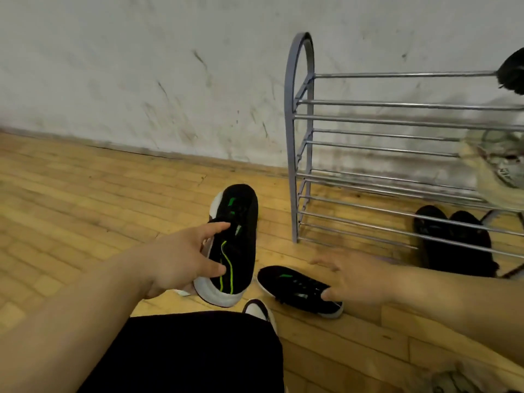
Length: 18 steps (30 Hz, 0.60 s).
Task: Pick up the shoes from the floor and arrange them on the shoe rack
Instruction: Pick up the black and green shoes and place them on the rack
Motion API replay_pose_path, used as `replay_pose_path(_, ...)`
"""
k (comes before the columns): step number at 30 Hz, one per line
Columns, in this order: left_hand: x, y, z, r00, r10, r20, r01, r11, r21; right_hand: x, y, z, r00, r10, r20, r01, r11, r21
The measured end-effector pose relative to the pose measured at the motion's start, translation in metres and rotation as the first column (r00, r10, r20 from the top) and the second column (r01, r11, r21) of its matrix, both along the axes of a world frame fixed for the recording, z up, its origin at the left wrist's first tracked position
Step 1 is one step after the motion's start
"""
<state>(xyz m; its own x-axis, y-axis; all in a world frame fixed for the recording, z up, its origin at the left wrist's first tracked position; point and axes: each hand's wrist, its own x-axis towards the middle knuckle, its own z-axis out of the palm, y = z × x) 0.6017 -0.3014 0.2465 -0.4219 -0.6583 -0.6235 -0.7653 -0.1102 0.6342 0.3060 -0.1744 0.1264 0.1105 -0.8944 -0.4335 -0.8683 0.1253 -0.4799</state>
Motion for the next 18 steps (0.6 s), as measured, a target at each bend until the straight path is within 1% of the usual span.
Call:
replay_pose_path(2, 0.002, -0.004, -0.014, 0.998, 0.044, 0.036, -0.046, 0.998, 0.049, -0.002, -0.012, -0.051, 1.0, -0.01, -0.021, 0.012, 0.995, 0.103)
replay_pose_path(6, -0.004, -0.008, -0.032, 0.989, 0.126, 0.079, -0.133, 0.986, 0.098, 0.002, -0.031, -0.15, 0.996, -0.085, -0.029, 0.089, 0.98, 0.179)
replay_pose_path(8, -0.012, -0.012, -0.039, 0.987, 0.142, 0.082, -0.15, 0.984, 0.101, 0.0, -0.035, -0.192, 0.986, -0.146, -0.082, 0.162, 0.96, 0.23)
replay_pose_path(10, -0.019, -0.017, -0.044, 0.985, 0.151, 0.082, -0.158, 0.984, 0.085, -0.004, -0.04, -0.226, 0.978, -0.176, -0.111, 0.2, 0.941, 0.274)
replay_pose_path(13, -0.027, -0.025, -0.05, 0.985, 0.149, 0.089, -0.156, 0.985, 0.072, -0.007, -0.049, -0.253, 0.983, -0.143, -0.112, 0.174, 0.919, 0.353)
replay_pose_path(15, -0.033, -0.029, -0.053, 0.986, 0.134, 0.101, -0.142, 0.987, 0.073, -0.005, -0.047, -0.267, 0.979, -0.129, -0.158, 0.175, 0.926, 0.333)
replay_pose_path(18, -0.041, -0.029, -0.056, 0.987, 0.107, 0.118, -0.115, 0.991, 0.072, 0.0, -0.037, -0.277, 0.967, -0.128, -0.218, 0.175, 0.962, 0.21)
